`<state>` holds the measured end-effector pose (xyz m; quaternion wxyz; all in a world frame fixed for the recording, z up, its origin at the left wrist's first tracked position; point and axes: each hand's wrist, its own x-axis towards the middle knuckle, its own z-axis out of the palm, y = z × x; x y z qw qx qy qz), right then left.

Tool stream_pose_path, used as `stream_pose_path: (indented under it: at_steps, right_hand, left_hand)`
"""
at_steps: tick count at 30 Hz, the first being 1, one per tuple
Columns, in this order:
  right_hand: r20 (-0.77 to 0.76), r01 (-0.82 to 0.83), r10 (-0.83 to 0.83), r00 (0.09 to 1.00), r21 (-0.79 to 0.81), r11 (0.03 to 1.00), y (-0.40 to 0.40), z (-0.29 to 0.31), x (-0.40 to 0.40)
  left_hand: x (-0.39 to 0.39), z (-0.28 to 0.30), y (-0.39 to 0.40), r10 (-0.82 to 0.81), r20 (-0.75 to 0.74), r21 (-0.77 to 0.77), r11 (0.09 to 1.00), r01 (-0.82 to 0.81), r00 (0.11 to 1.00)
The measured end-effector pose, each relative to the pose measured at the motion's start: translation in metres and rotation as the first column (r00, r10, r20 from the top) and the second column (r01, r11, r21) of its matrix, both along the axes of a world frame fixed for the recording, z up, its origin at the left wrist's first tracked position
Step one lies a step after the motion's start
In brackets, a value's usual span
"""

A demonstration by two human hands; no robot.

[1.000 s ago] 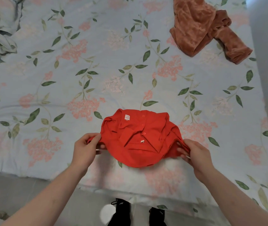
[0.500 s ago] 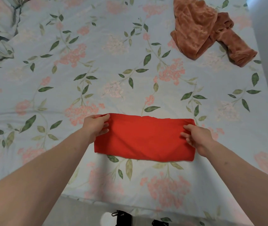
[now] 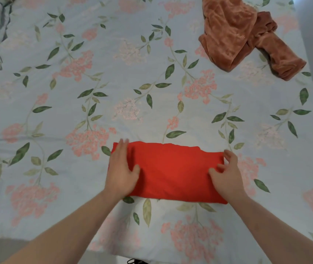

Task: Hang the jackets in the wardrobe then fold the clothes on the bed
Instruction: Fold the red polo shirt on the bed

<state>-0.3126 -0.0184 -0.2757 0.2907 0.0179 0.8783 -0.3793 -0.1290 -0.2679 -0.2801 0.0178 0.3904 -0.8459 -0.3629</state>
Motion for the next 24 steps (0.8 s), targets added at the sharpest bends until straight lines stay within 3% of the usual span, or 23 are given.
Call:
stream_pose_path:
  at_steps: [3, 7, 15, 24]
  right_hand:
    - [-0.126, -0.218, 0.228, 0.965, 0.089, 0.972, -0.002, -0.014, 0.019]
    - [-0.086, -0.432, 0.47, 0.878, 0.279, 0.858, -0.023, -0.033, 0.026]
    - [0.113, -0.6, 0.619, 0.777, 0.434, 0.673, -0.054, -0.076, 0.018]
    - [0.145, -0.636, 0.659, 0.738, 0.476, 0.607, -0.054, -0.109, 0.015]
  left_hand:
    - [-0.003, -0.013, 0.02, -0.318, 0.143, -0.095, 0.938, 0.333, 0.937]
    - [-0.029, -0.028, 0.028, -0.453, 0.361, -0.129, 0.842, 0.524, 0.816]
    - [-0.055, -0.076, 0.015, -0.477, 0.566, 0.032, 0.827, 0.561, 0.672]
    - [-0.07, -0.094, 0.013, -0.495, 0.635, 0.131, 0.826, 0.549, 0.593]
